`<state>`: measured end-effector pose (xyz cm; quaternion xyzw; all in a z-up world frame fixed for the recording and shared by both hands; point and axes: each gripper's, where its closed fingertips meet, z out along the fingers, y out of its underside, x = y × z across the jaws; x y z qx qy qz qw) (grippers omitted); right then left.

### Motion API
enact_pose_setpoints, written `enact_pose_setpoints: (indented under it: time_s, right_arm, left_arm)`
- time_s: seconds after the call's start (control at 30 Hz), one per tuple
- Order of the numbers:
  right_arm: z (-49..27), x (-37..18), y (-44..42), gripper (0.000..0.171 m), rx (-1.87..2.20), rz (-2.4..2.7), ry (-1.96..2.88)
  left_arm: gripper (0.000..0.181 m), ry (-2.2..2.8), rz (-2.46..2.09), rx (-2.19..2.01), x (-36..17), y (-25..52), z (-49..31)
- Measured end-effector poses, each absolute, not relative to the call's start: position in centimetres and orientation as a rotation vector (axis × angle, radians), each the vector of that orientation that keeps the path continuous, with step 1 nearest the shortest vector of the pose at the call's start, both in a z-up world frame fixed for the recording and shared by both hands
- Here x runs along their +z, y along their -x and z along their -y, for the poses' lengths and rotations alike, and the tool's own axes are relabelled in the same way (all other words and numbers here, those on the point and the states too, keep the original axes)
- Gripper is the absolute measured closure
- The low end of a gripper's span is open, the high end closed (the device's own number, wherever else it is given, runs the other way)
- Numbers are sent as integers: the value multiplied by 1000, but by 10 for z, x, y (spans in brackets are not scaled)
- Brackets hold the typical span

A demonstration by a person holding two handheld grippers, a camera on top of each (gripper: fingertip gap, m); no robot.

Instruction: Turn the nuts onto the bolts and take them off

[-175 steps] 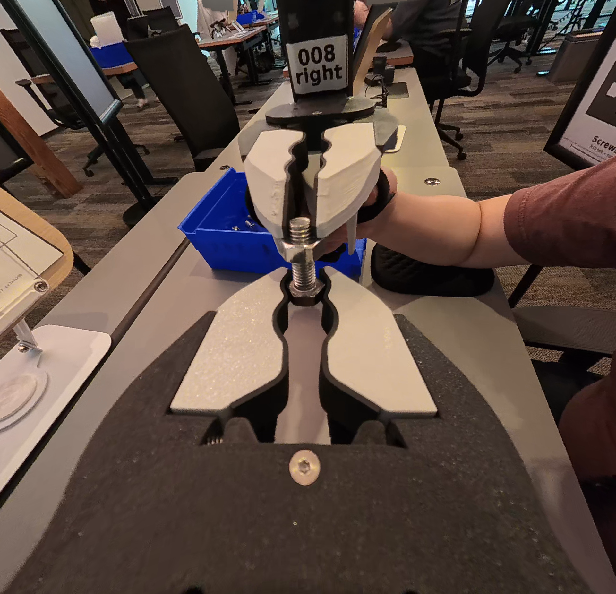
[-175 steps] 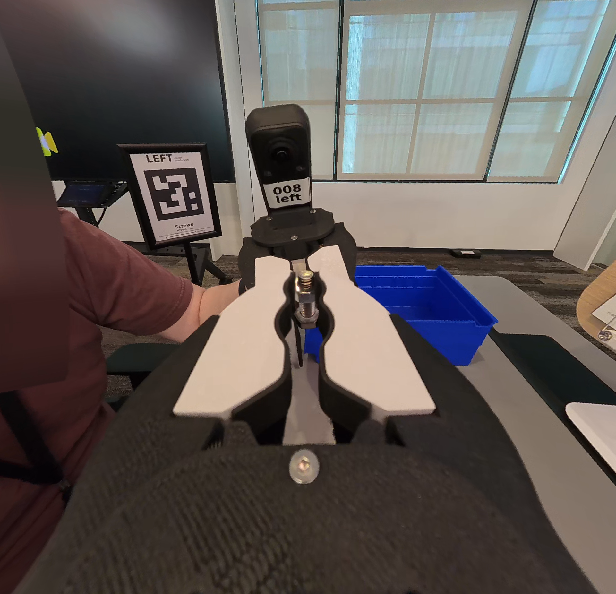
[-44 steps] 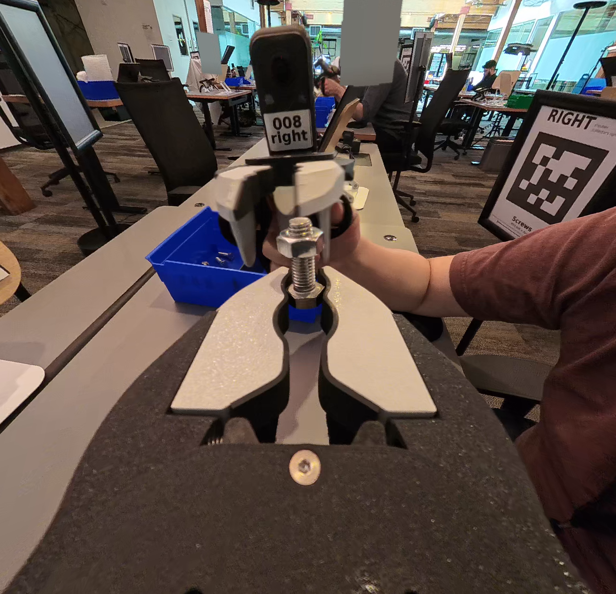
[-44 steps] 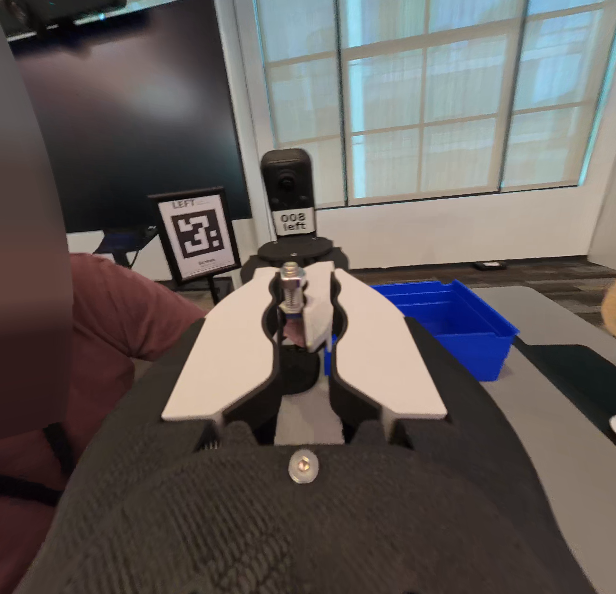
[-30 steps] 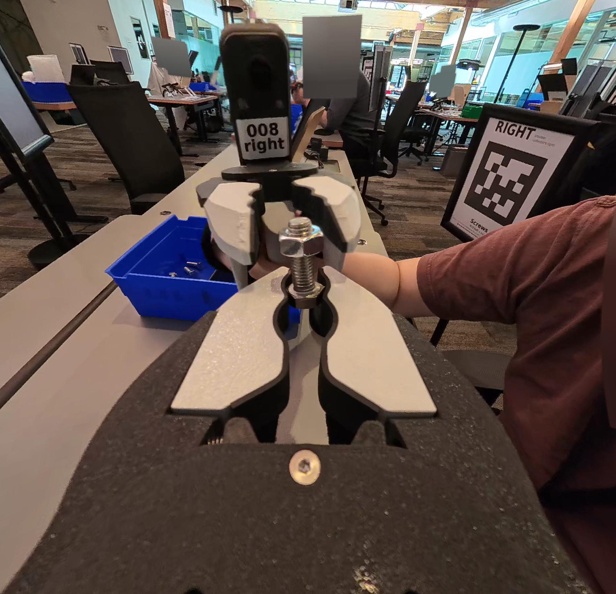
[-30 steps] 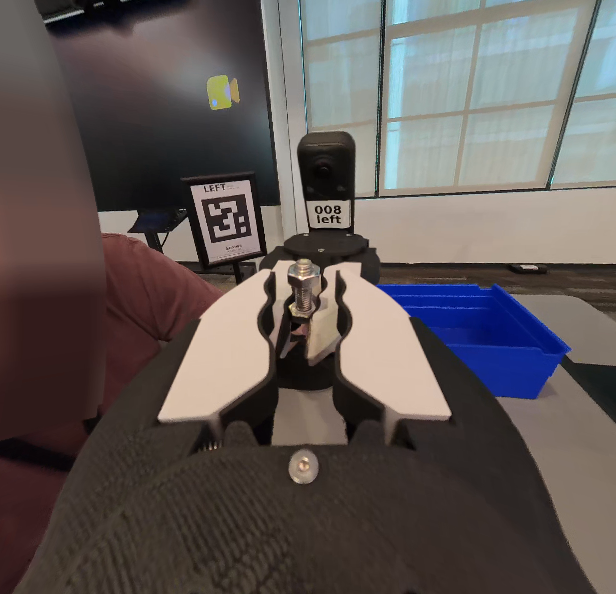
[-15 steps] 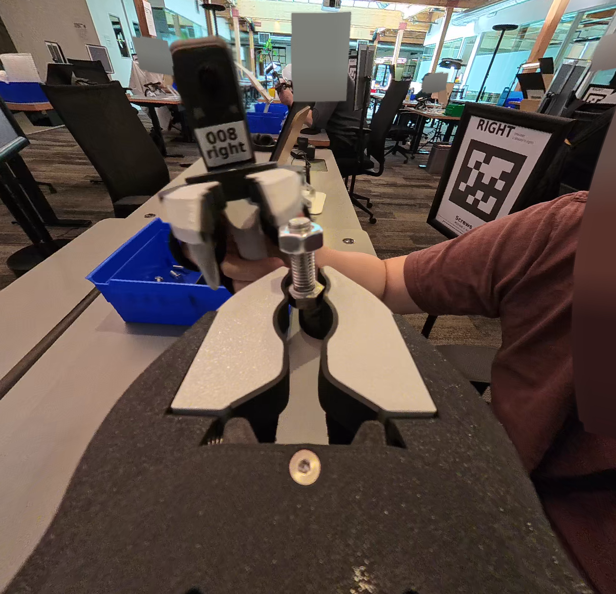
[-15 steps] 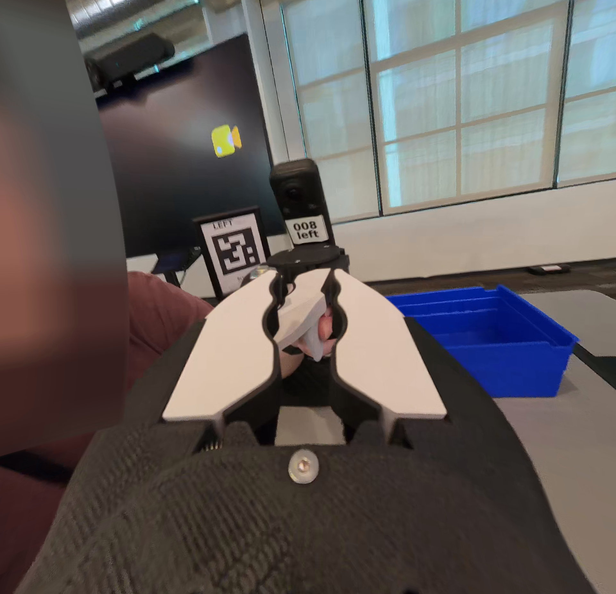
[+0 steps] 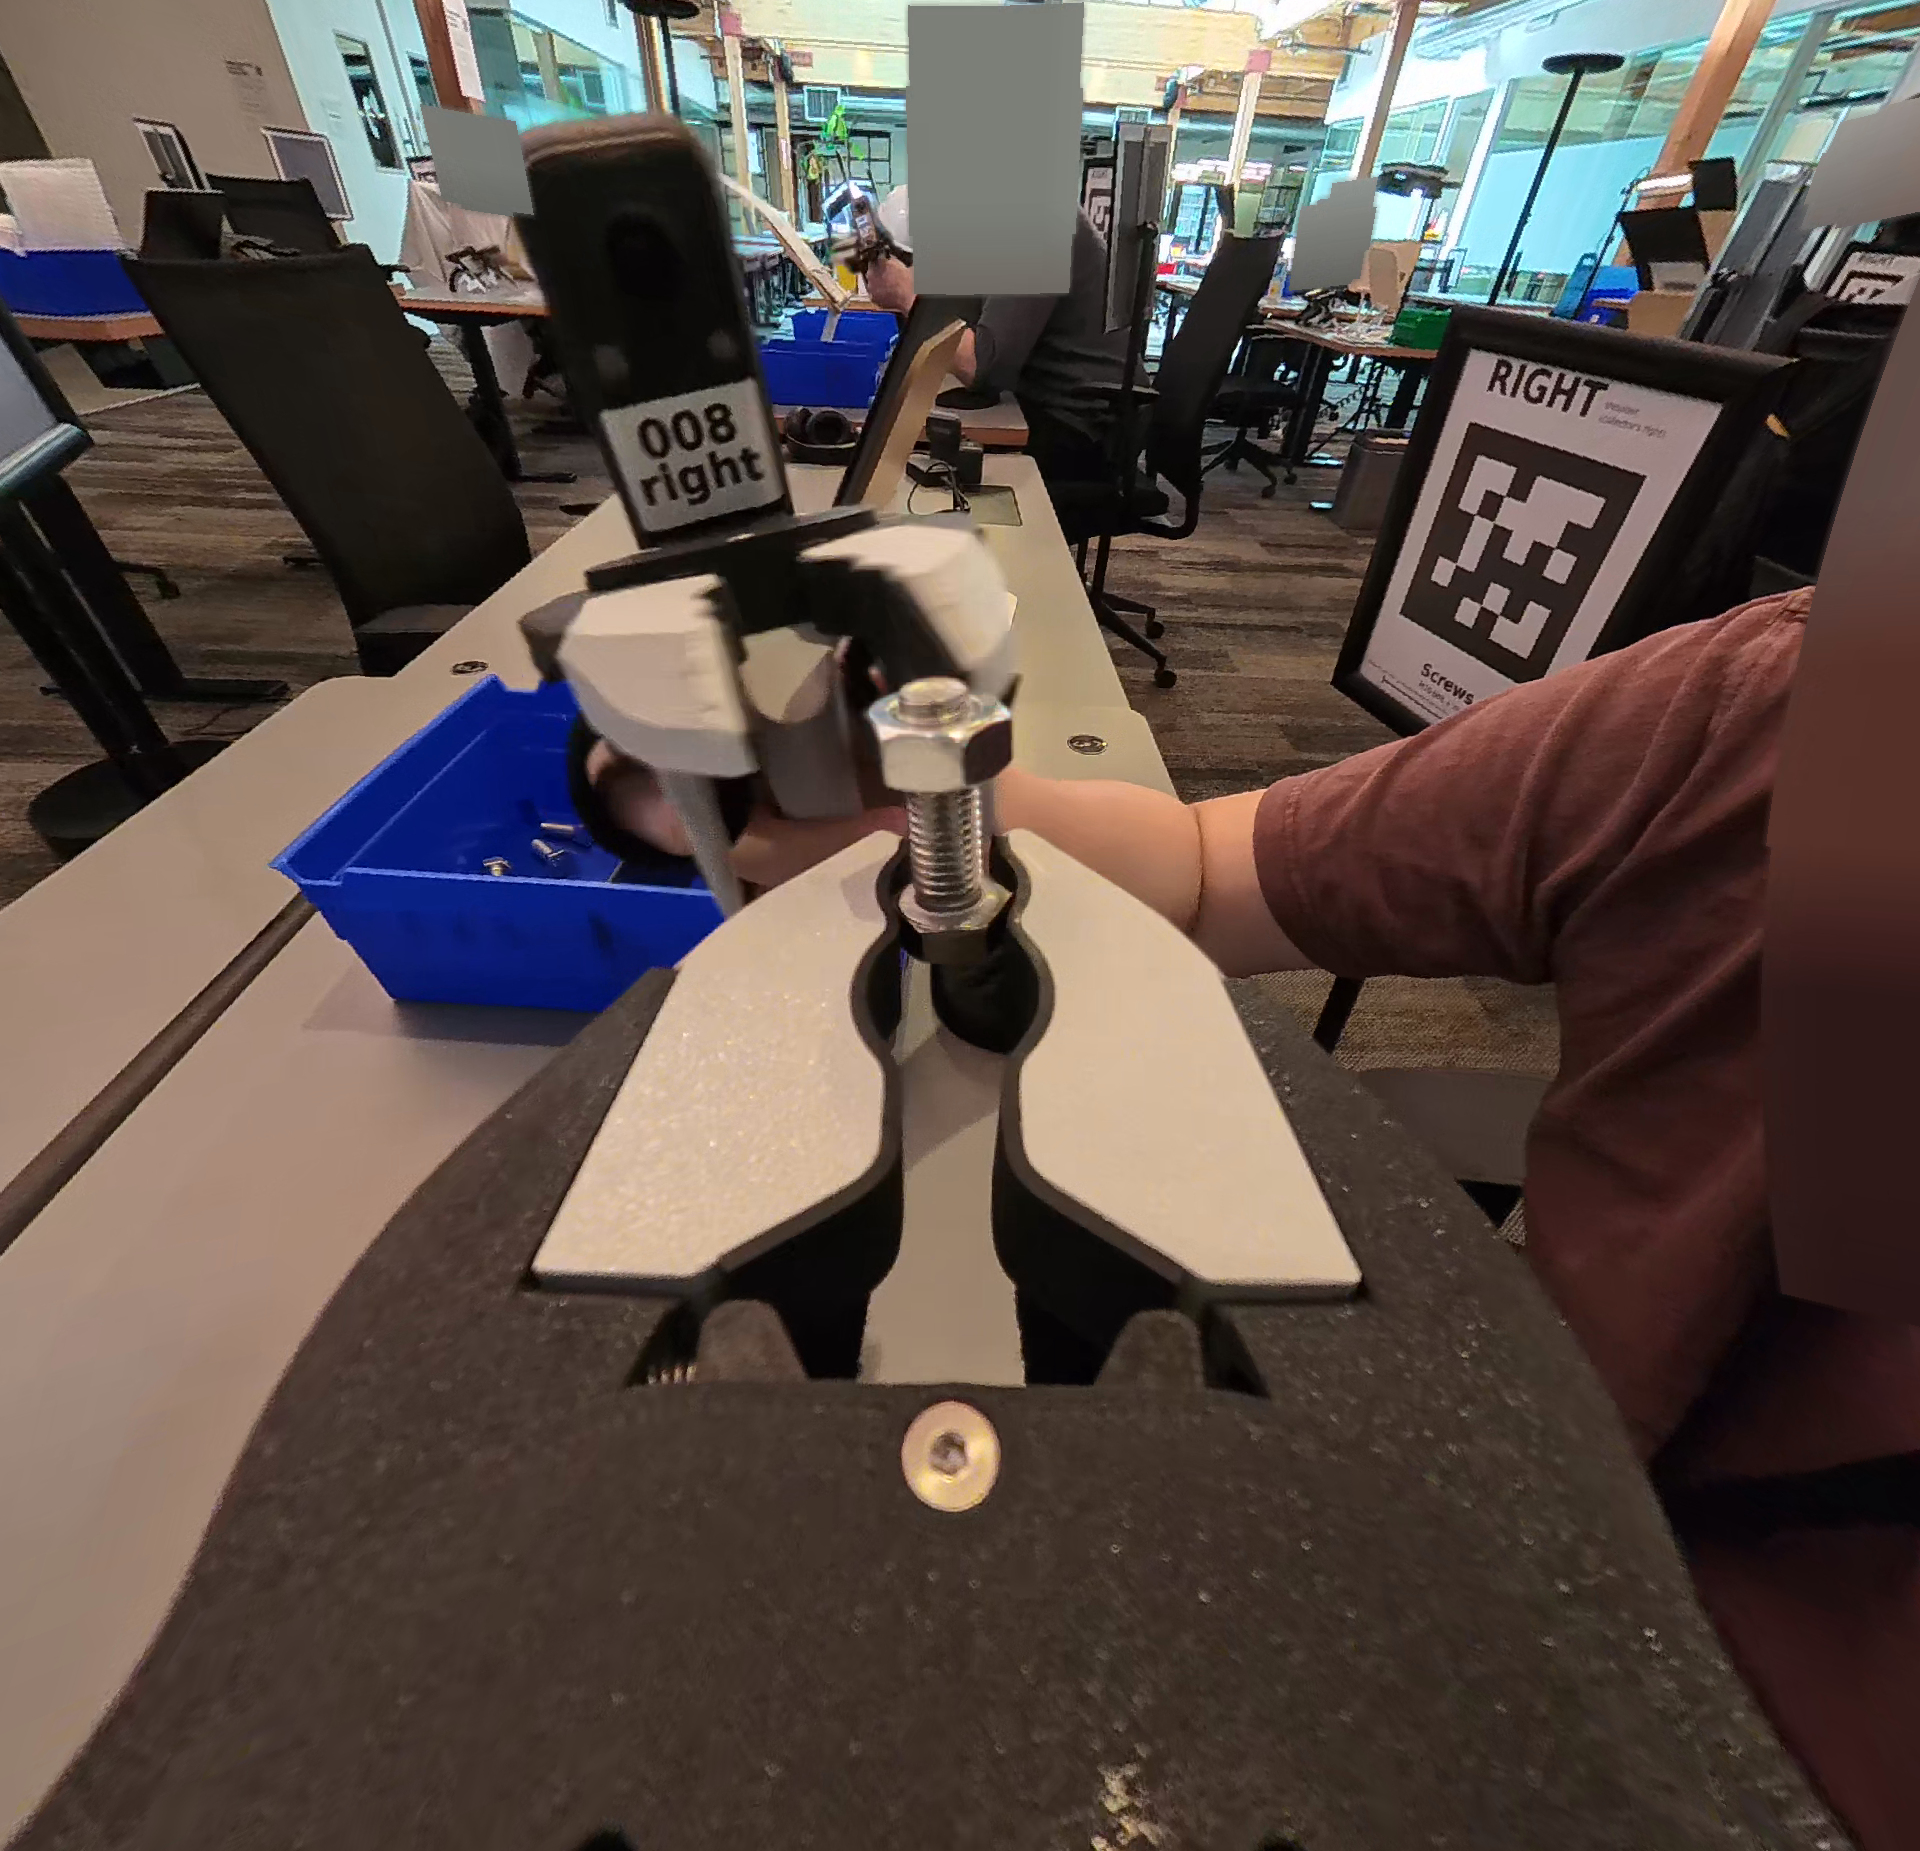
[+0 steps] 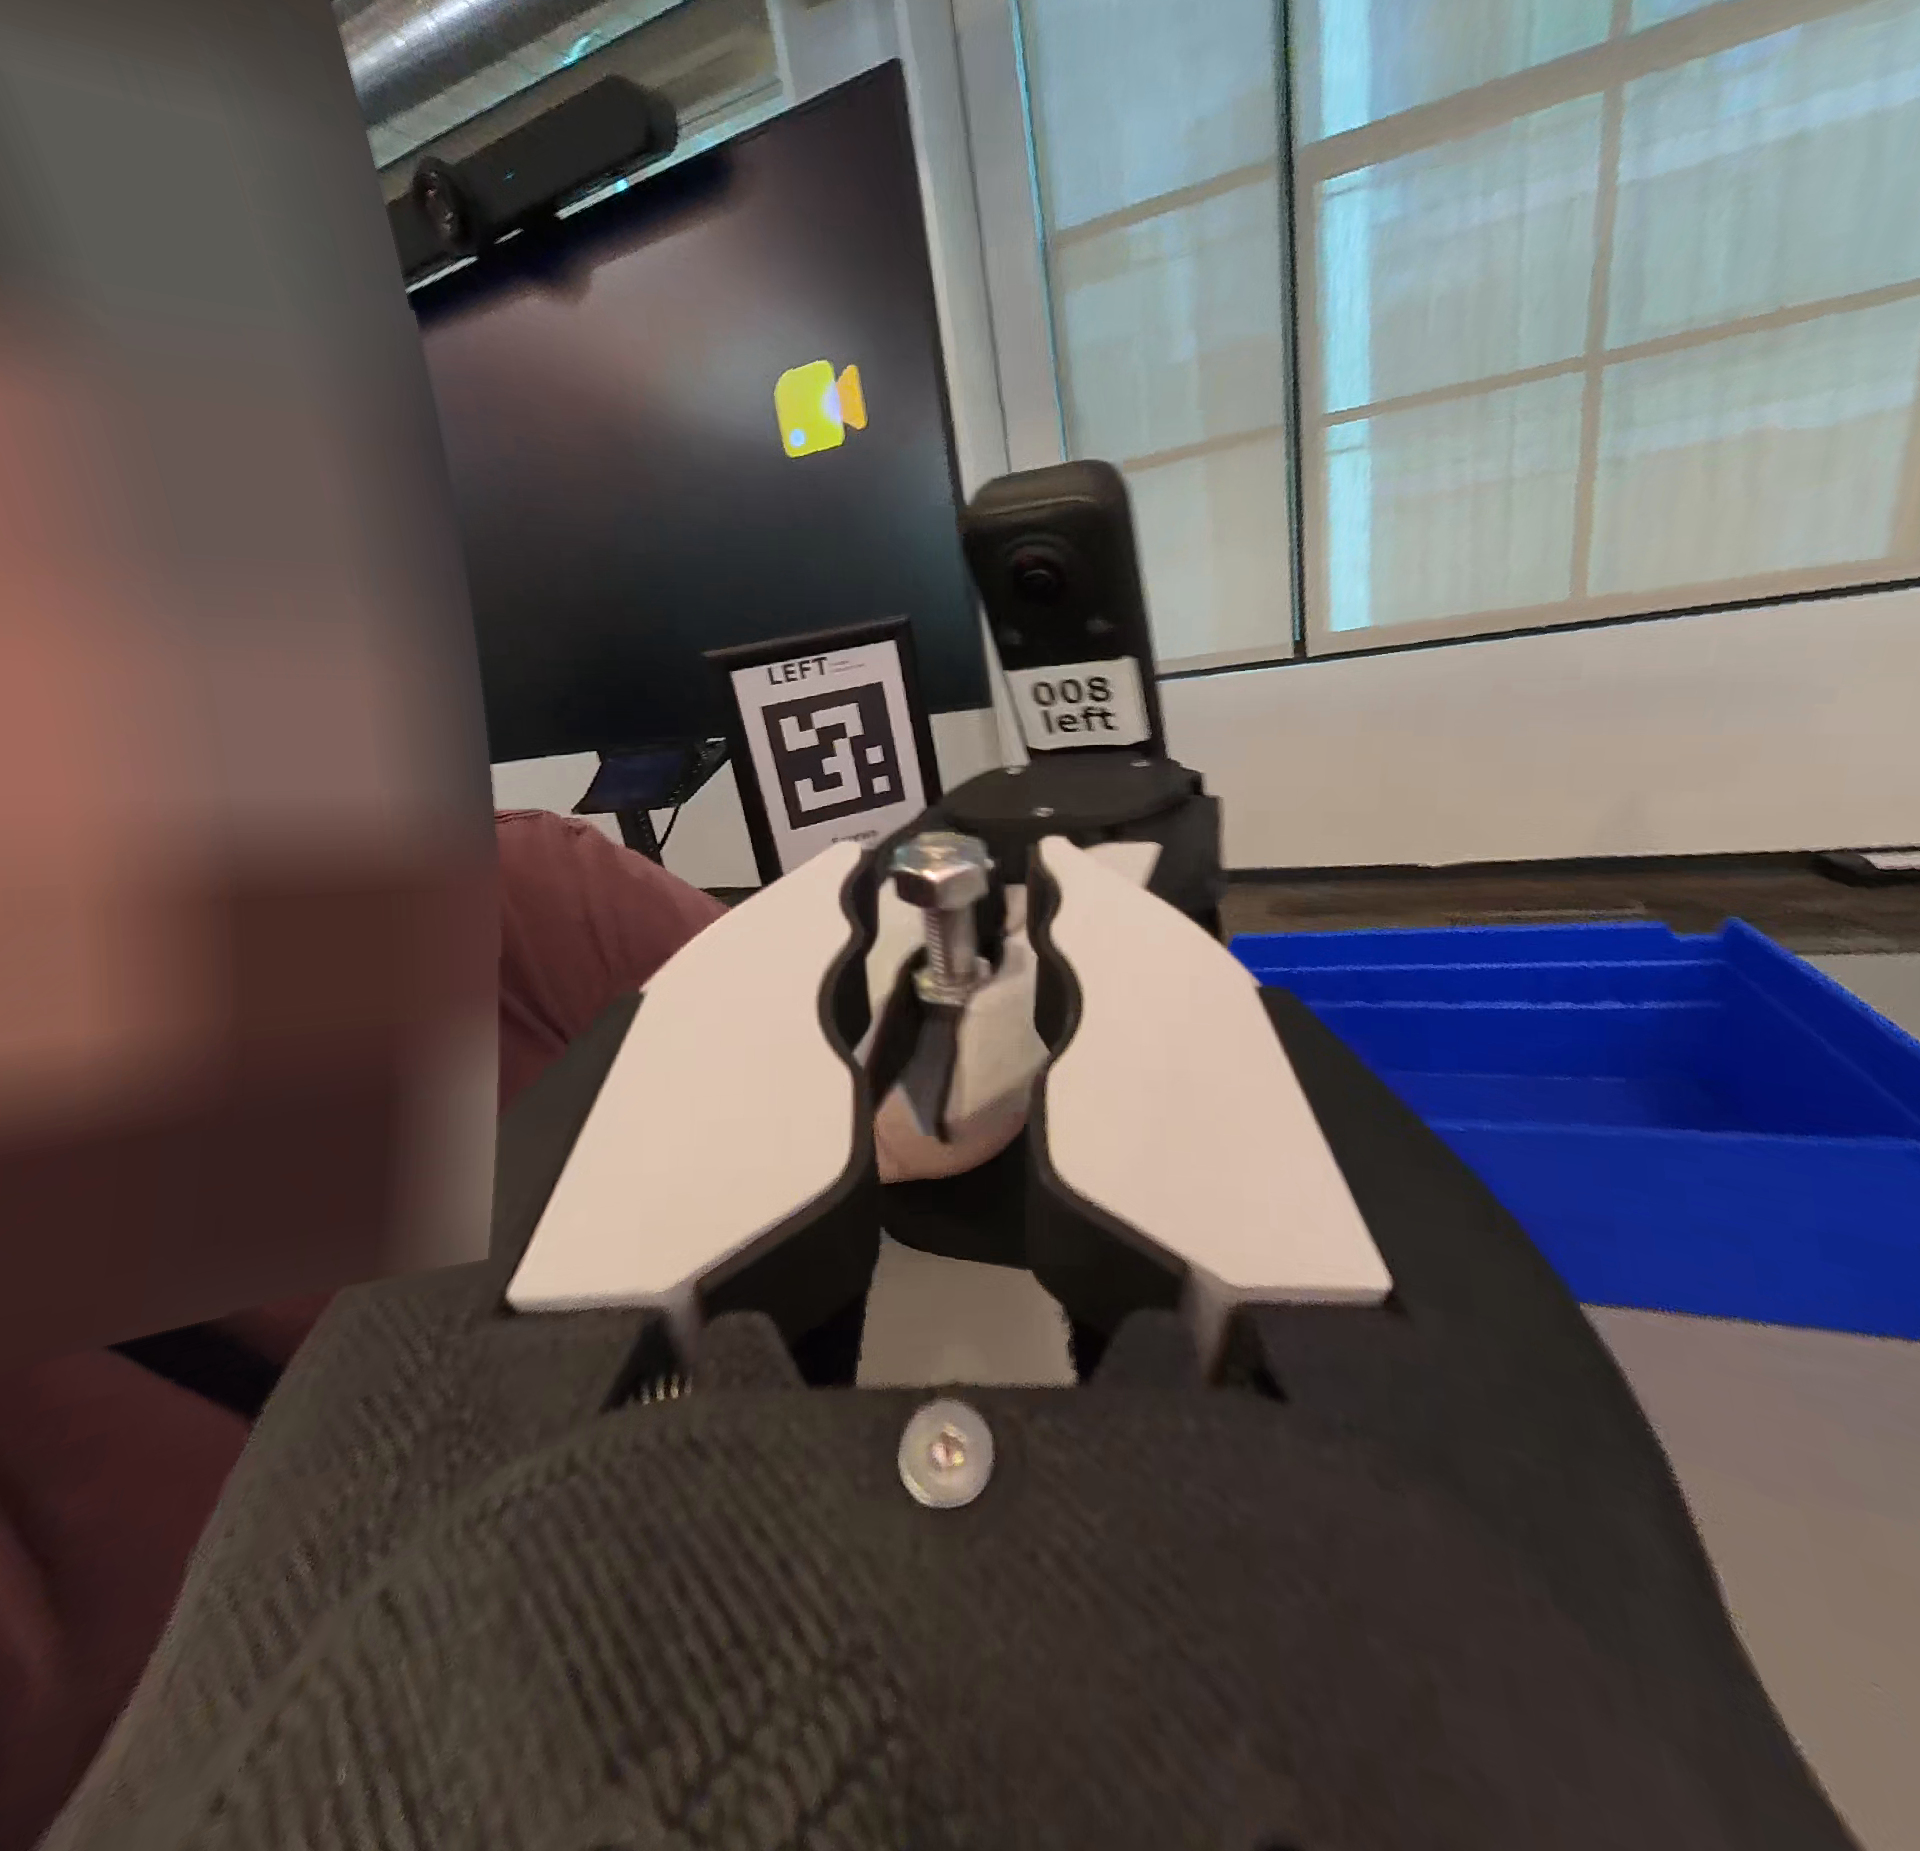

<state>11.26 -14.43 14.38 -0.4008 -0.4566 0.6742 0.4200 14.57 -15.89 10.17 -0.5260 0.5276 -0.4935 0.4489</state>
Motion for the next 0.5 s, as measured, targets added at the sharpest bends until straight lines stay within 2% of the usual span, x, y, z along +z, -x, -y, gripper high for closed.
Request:
enact_pose_setpoints:
  time_s: [0.13, 0.23, 0.5]
  right_arm:
    - [143, 140, -109, 140, 1628, 1154, 1018]
    - [125, 143, -118, 148, 1669, 1064, 1042]
    - [151, 142, -108, 141, 1603, 1186, 994]
  left_arm:
    - [168, 1299, -1308, -1248, 101, -147, 161]
    - [168, 1286, -1307, -1261, 104, -146, 163]
    - [168, 1283, -1319, -1256, 104, -147, 166]
